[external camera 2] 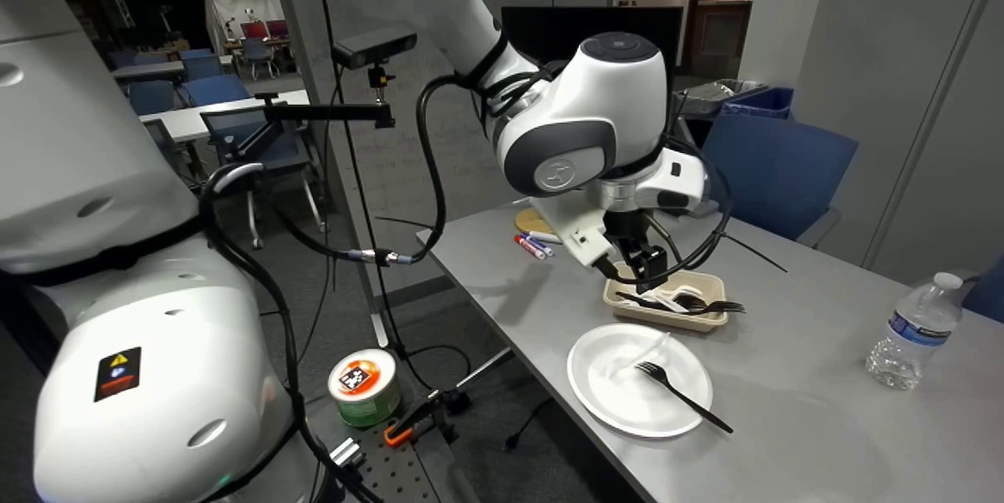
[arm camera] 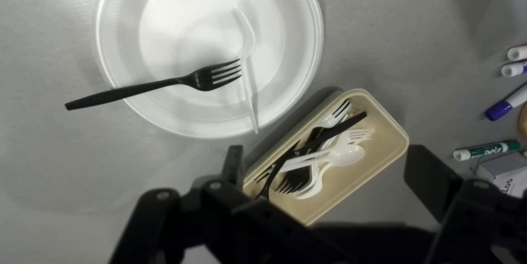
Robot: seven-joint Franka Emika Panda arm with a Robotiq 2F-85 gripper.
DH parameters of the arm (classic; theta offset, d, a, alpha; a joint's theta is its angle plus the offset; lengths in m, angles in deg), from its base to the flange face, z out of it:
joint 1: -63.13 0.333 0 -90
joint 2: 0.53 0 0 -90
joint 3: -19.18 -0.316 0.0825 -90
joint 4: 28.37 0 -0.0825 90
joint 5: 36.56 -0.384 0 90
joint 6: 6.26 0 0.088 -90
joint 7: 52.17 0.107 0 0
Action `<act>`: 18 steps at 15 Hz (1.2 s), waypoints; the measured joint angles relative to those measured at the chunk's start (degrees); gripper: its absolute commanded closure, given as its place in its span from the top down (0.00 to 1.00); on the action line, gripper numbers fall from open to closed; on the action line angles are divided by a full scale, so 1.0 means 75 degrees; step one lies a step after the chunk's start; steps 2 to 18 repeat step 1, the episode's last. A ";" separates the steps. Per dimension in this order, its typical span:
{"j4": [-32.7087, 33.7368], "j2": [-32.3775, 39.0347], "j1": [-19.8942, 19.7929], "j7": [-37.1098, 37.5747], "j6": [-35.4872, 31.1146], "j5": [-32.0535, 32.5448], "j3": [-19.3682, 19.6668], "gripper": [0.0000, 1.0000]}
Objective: Pick up the silver fork from the table and place it on the white plate then pick up the white fork from the table and put it on the white plate
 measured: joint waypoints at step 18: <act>0.0000 0.0000 0.0000 0.0000 0.0000 0.0000 0.0000 1.00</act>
